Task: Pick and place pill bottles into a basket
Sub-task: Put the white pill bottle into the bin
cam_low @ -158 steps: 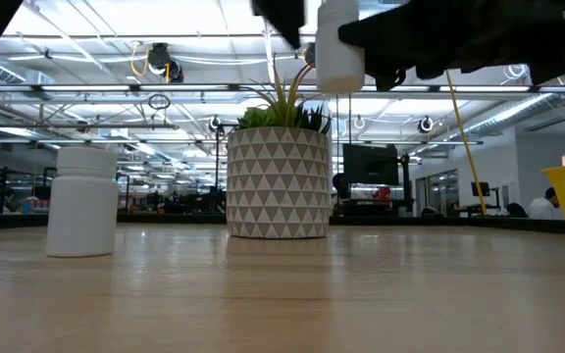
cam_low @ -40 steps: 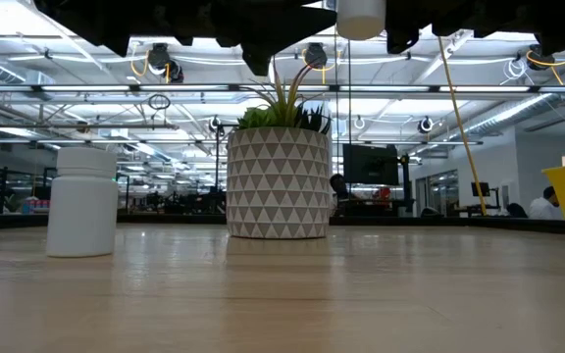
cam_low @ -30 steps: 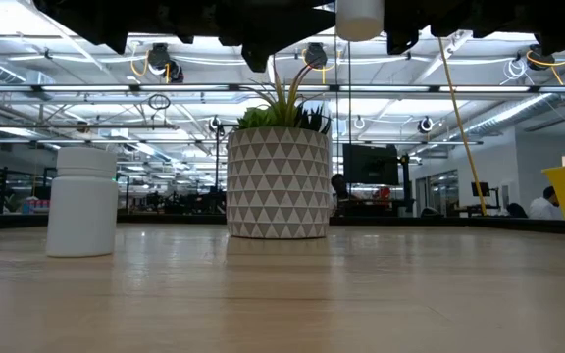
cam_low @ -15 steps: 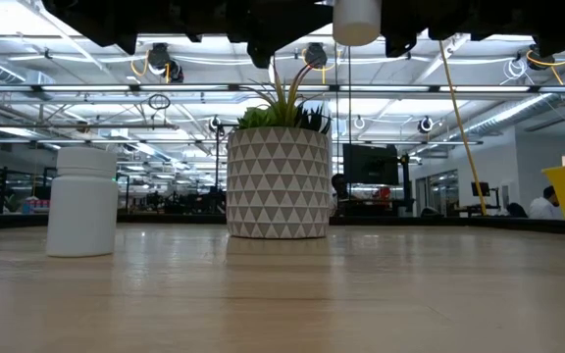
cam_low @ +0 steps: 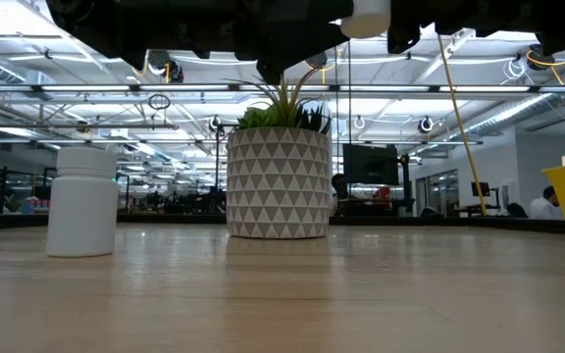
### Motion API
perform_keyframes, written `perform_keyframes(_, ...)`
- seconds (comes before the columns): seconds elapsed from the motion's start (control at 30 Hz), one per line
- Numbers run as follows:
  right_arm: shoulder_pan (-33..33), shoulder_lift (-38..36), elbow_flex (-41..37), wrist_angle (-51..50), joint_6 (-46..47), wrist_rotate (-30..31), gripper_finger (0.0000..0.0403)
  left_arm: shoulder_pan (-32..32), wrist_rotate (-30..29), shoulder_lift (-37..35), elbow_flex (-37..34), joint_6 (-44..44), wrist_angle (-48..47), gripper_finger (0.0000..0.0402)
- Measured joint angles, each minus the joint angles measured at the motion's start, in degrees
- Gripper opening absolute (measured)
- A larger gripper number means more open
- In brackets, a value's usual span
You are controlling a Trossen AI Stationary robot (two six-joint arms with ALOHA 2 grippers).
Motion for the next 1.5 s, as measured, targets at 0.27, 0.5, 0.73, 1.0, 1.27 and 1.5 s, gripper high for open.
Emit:
perform_keyframes(0.27, 0.0, -0.07, 0.13, 0.67, 0.09, -0.62, 0.0162, 0.68, 3.36, 0.02, 0.08, 0.9, 1.81, 0.0175)
perform_keyframes(0.5, 0.0, -0.04, 0.13, 0.46, 0.15, -0.55, 0.0162, 1.04, 4.4, 0.02, 0.1, 0.64, 2.1, 0.0175)
perform_keyframes(0.73, -0.02, -0.03, 0.13, 0.41, -0.2, -0.33, 0.0162, 1.06, 4.75, 0.02, 0.16, 0.69, 2.65, 0.0192)
perform_keyframes(1.0, -0.15, 0.13, 0.13, -0.32, -0.44, 0.59, 0.0162, 1.04, 2.14, -0.03, 0.4, 0.02, 3.81, 0.023)
perform_keyframes(1.27, -0.2, 0.13, 0.11, -0.13, -0.44, -0.02, 0.0162, 1.31, 1.97, -0.04, 0.4, -2.07, 2.6, 0.0235)
perform_keyframes(1.5, -0.2, 0.11, 0.11, 0.16, -0.43, -0.15, 0.0162, 1.31, 1.96, -0.07, 0.35, -2.11, 1.45, 0.0237)
